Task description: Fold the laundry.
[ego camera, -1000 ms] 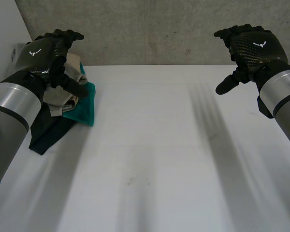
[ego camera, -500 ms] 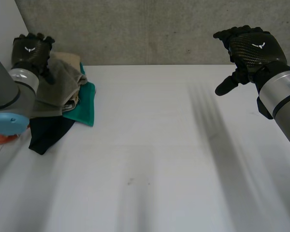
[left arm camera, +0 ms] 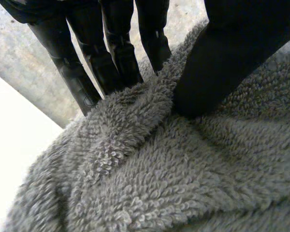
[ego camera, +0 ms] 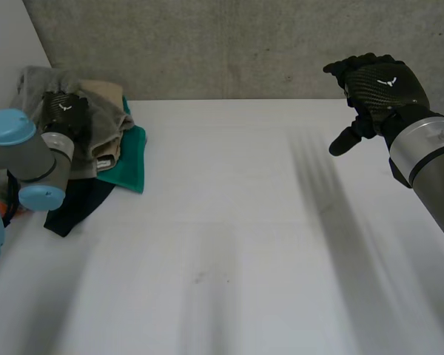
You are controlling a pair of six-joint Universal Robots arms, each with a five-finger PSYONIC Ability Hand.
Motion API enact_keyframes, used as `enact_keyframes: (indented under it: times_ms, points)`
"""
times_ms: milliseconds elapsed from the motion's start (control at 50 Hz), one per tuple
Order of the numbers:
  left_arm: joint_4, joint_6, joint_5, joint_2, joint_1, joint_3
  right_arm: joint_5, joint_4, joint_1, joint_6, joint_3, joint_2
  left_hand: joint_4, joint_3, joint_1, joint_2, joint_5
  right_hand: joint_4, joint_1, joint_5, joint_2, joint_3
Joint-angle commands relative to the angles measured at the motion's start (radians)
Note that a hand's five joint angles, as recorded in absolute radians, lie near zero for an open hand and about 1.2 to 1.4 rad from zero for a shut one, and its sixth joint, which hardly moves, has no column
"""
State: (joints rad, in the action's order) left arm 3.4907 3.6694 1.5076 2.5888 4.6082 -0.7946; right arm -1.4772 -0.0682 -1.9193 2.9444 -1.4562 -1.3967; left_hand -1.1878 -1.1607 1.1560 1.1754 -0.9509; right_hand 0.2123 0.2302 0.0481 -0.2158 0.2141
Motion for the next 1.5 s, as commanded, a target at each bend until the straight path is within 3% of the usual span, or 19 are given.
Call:
enact_keyframes:
  times_ms: [20, 140, 240, 320, 500, 520, 540, 580, 600, 680, 800, 860, 940, 1000, 1040, 1140, 1240, 1360, 1500]
  points:
    - [0.005, -0.119, 0.0, -0.208, -0.064, -0.118, -0.002, -0.001, 0.009, -0.001, 0.005, -0.004, -0.208, -0.236, 0.24, 0.221, -0.271, -0.038, -0.056, -0.048, 0.041, -0.04]
    - [0.028, -0.385, -0.02, -0.498, -0.167, -0.284, -0.003, -0.001, 0.014, 0.002, 0.014, -0.015, -0.208, -0.236, 0.24, 0.221, -0.271, -0.038, -0.056, -0.048, 0.041, -0.04]
    - [0.014, -0.575, -0.128, -0.622, -0.314, -0.414, -0.005, -0.002, 0.017, 0.004, 0.019, -0.022, -0.208, -0.236, 0.24, 0.221, -0.271, -0.038, -0.056, -0.048, 0.041, -0.04]
    - [0.005, -0.62, -0.207, -0.621, -0.438, -0.483, -0.005, -0.002, 0.029, 0.004, 0.02, -0.028, -0.208, -0.236, 0.24, 0.221, -0.271, -0.038, -0.056, -0.048, 0.041, -0.04]
    - [-0.015, -0.609, -0.225, -0.444, -0.647, -0.505, -0.005, -0.004, 0.08, 0.002, 0.03, -0.03, -0.208, -0.236, 0.24, 0.221, -0.271, -0.038, -0.056, -0.048, 0.041, -0.04]
    - [-0.016, -0.608, -0.227, -0.437, -0.652, -0.503, -0.003, -0.004, 0.085, 0.002, 0.031, -0.03, 0.006, -0.021, 0.026, 0.006, -0.056, -0.038, -0.056, -0.048, 0.041, -0.04]
    - [-0.019, -0.608, -0.225, -0.428, -0.654, -0.502, -0.002, -0.004, 0.091, 0.002, 0.033, -0.028, 0.523, 0.496, -0.491, -0.51, 0.46, -0.038, -0.056, -0.048, 0.041, -0.04]
    - [-0.024, -0.612, -0.216, -0.431, -0.652, -0.497, 0.005, 0.002, 0.1, -0.002, 0.045, -0.015, 0.937, 0.91, -0.905, -0.925, 0.875, -0.038, -0.056, -0.048, 0.041, -0.04]
    - [-0.028, -0.612, -0.213, -0.435, -0.649, -0.497, 0.008, 0.008, 0.1, -0.007, 0.048, -0.012, 1.012, 0.985, -0.98, -0.999, 0.949, -0.038, -0.056, -0.048, 0.041, -0.04]
    - [-0.074, -0.608, -0.179, -0.499, -0.605, -0.511, 0.011, 0.027, 0.101, -0.057, 0.06, 0.036, 0.966, 0.938, -0.934, -0.953, 0.903, -0.038, -0.056, -0.048, 0.041, -0.04]
    - [-0.234, -0.609, -0.064, -0.657, -0.496, -0.592, 0.037, 0.06, 0.091, -0.181, 0.079, 0.09, 0.957, 0.93, -0.925, -0.944, 0.894, -0.038, -0.056, -0.048, 0.041, -0.04]
    - [-0.309, -0.606, 0.008, -0.723, -0.476, -0.67, 0.078, 0.114, 0.091, -0.275, 0.079, 0.094, 0.957, 0.93, -0.925, -0.944, 0.894, -0.038, -0.056, -0.048, 0.041, -0.04]
    - [-0.311, -0.592, 0.049, -0.769, -0.457, -0.785, 0.15, 0.267, 0.088, -0.405, 0.068, 0.103, 0.951, 0.924, -0.919, -0.939, 0.889, -0.038, -0.056, -0.048, 0.041, -0.04]
    - [-0.274, -0.54, 0.045, -0.768, -0.425, -0.836, 0.169, 0.401, 0.077, -0.456, 0.062, 0.137, 0.951, 0.924, -0.919, -0.938, 0.888, -0.038, -0.056, -0.048, 0.041, -0.04]
    - [-0.237, -0.435, 0.045, -0.759, -0.381, -0.87, 0.163, 0.427, 0.043, -0.424, 0.039, 0.162, 0.936, 0.909, -0.904, -0.924, 0.874, -0.028, -0.045, -0.038, 0.031, -0.029]
    - [-0.182, -0.178, 0.034, -0.696, -0.284, -0.884, 0.126, 0.311, -0.006, -0.3, -0.059, 0.171, 0.933, 0.906, -0.901, -0.921, 0.871, 0.019, 0.002, 0.009, -0.016, 0.018]
    - [-0.176, 0.024, -0.088, -0.551, -0.19, -0.844, 0.08, 0.145, -0.015, -0.232, -0.186, 0.176, 0.889, 0.862, -0.858, -0.877, 0.827, 0.019, 0.002, 0.009, -0.016, 0.018]
    - [-0.188, 0.038, -0.243, -0.452, -0.161, -0.781, 0.054, -0.053, -0.018, -0.229, -0.292, 0.183, 0.795, 0.768, -0.763, -0.783, 0.733, 0.04, 0.022, 0.03, -0.036, 0.038]
    - [-0.209, 0.032, -0.26, -0.398, -0.157, -0.712, 0.051, -0.099, -0.017, -0.228, -0.286, 0.241, 0.558, 0.531, -0.526, -0.546, 0.496, 0.265, 0.247, 0.255, -0.262, 0.263]
